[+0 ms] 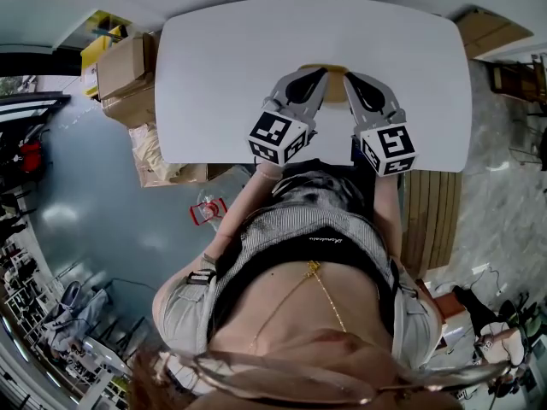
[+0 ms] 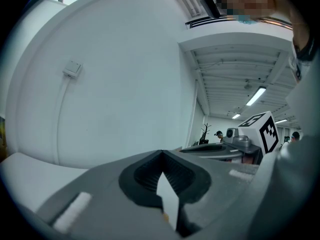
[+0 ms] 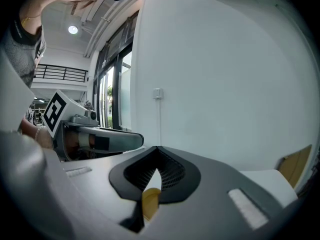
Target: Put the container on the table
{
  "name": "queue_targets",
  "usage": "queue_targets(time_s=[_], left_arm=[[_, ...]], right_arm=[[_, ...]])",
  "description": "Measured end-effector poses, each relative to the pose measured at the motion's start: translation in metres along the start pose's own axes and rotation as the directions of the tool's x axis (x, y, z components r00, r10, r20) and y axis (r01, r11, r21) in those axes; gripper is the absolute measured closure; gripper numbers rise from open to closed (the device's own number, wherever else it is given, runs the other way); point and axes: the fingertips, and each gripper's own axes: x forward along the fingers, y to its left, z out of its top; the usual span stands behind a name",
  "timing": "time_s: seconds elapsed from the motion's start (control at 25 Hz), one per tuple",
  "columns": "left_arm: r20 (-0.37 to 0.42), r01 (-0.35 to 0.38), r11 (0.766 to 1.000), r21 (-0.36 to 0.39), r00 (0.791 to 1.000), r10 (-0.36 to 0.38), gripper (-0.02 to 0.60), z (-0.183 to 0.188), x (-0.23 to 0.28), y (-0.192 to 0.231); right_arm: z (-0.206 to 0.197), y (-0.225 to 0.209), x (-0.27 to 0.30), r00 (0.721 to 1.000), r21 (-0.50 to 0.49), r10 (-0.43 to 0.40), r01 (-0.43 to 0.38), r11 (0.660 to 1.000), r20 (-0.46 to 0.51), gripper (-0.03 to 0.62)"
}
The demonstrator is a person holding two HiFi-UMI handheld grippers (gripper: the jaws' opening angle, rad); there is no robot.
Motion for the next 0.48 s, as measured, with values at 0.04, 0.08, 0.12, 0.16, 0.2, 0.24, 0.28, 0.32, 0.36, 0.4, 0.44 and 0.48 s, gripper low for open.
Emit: queue_targets(time_s=[0.04,0.08,0.12,0.16,0.2,0.24,0.28,0.32,0.36,0.4,0.44,0.48], left_arm=[[-0.001,0.000,1.000,0.000,1.000,0.000,0.581,-0.0002,-0.0003,0.0013],[-0.002,0.000,1.000,0.000,1.000,0.000,0.581,-0.0004,-0.0005,0.0022],[-0.004,0.000,1.000,0.000,1.000,0.000,0.581,-0.0007,-0.0006,0.0026],[-0.005,0.000,1.000,0.000,1.000,0.000,0.581,-0.0012,-0.0005,0.0025],[-0.007,0.001,1.000,0.000,1.000,-0.001,0.581,-0.0017,-0.0002,0.0022],[-0.009,0.001,1.000,0.000,1.000,-0.001,0.581,-0.0021,0.0003,0.0019],[-0.009,0.001,1.000,-0.001,1.000,-0.001,0.581,-0.0025,0.0007,0.0016],[-0.010,0.002,1.000,-0.003,1.000,-0.002,0.581,-0.0027,0.0011,0.0016],[-0.010,0.002,1.000,-0.004,1.000,-0.002,0.581,-0.0028,0.0015,0.0018],[-0.010,0.003,1.000,-0.005,1.000,-0.003,0.581,-0.0028,0.0020,0.0022],[-0.010,0.003,1.000,-0.005,1.000,-0.003,0.581,-0.0027,0.0025,0.0028],[-0.010,0.003,1.000,-0.006,1.000,-0.004,0.581,-0.0026,0.0031,0.0034]], right_arm=[[-0.0002,0.0006,0.0012,1.000,-0.001,0.000,0.000,1.000,-0.002,0.568],[-0.0004,0.0011,0.0021,1.000,-0.001,0.001,-0.001,1.000,-0.003,0.568],[-0.0007,0.0014,0.0025,1.000,-0.001,0.001,-0.001,1.000,-0.004,0.568],[-0.0009,0.0015,0.0026,1.000,0.001,0.001,-0.001,1.000,-0.005,0.568],[-0.0010,0.0014,0.0024,1.000,0.001,0.002,-0.002,1.000,-0.005,0.568],[-0.0011,0.0011,0.0022,1.000,0.002,0.002,-0.002,1.000,-0.005,0.568],[-0.0013,0.0007,0.0022,1.000,0.002,0.002,-0.002,1.000,-0.005,0.568],[-0.0016,0.0003,0.0025,1.000,0.002,0.002,-0.002,1.000,-0.007,0.568],[-0.0020,0.0000,0.0030,1.000,0.002,0.002,-0.002,1.000,-0.009,0.568],[-0.0023,-0.0003,0.0037,1.000,0.003,0.002,-0.002,1.000,-0.010,0.568],[-0.0025,-0.0006,0.0045,1.000,0.003,0.003,-0.003,1.000,-0.012,0.568],[-0.0027,-0.0010,0.0054,1.000,0.003,0.003,-0.003,1.000,-0.013,0.568]])
